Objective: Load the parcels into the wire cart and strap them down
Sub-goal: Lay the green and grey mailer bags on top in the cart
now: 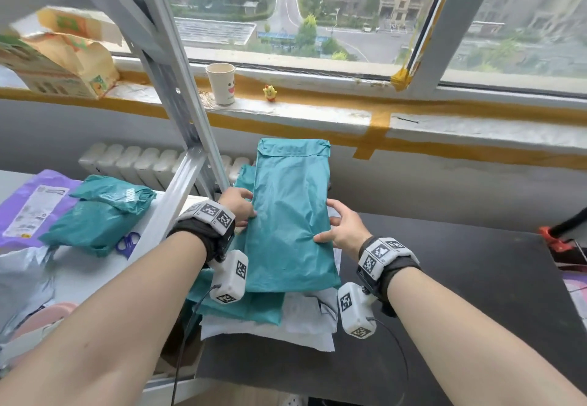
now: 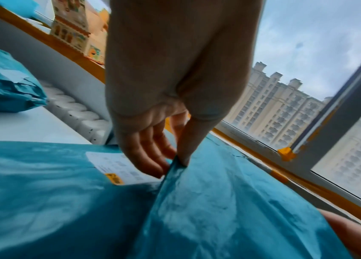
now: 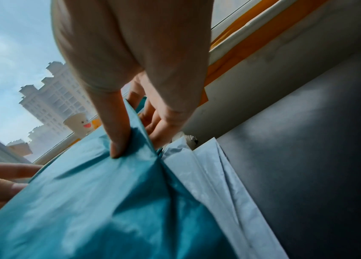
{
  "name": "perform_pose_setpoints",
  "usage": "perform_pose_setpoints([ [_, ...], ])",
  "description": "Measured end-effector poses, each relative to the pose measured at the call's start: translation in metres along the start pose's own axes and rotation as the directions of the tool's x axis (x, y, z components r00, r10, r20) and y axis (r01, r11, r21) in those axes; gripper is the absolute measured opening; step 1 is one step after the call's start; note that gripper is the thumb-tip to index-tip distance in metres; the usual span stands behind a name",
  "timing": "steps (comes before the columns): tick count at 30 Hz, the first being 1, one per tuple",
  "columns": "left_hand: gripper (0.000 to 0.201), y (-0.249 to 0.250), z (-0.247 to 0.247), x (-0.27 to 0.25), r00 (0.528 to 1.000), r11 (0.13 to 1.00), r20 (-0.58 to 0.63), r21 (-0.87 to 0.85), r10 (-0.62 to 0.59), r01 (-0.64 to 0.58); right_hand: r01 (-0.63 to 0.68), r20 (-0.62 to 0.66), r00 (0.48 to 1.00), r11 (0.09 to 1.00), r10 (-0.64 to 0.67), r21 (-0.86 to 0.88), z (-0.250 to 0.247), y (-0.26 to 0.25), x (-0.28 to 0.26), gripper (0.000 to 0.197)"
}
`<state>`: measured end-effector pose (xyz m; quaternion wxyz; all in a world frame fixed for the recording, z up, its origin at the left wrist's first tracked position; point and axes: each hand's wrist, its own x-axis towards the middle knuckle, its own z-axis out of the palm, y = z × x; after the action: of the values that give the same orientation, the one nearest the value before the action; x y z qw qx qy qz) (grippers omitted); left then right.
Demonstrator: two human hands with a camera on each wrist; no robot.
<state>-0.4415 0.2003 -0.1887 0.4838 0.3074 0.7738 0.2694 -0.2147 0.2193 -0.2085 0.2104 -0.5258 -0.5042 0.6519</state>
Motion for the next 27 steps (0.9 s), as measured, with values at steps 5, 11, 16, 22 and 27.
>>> perform_pose_setpoints([
  [5,0.040,0.025,0.034,-0.011,0.984,0.986,0.071,0.033,0.161,-0.164,0.055,-0.148,0.988,0.998,-0.049,0.031,-0.035,0.010,-0.032,0.079],
  [11,0.038,0.065,0.114,-0.043,0.922,0.933,0.221,0.102,0.317,-0.346,0.122,-0.369,0.927,0.984,-0.067,0.129,-0.103,0.036,-0.087,0.078],
  [16,0.035,0.092,0.212,-0.084,0.837,0.870,0.380,0.143,0.393,-0.473,0.141,-0.528,0.849,0.970,-0.015,0.199,-0.178,0.077,-0.153,0.080],
  [22,0.036,0.104,0.345,-0.150,0.735,0.799,0.543,0.178,0.406,-0.574,0.143,-0.656,0.752,0.954,0.070,0.265,-0.279,0.140,-0.240,0.079],
  [27,0.036,0.111,0.455,-0.204,0.665,0.739,0.646,0.224,0.376,-0.635,0.166,-0.716,0.686,0.931,0.129,0.327,-0.356,0.190,-0.317,0.065],
])
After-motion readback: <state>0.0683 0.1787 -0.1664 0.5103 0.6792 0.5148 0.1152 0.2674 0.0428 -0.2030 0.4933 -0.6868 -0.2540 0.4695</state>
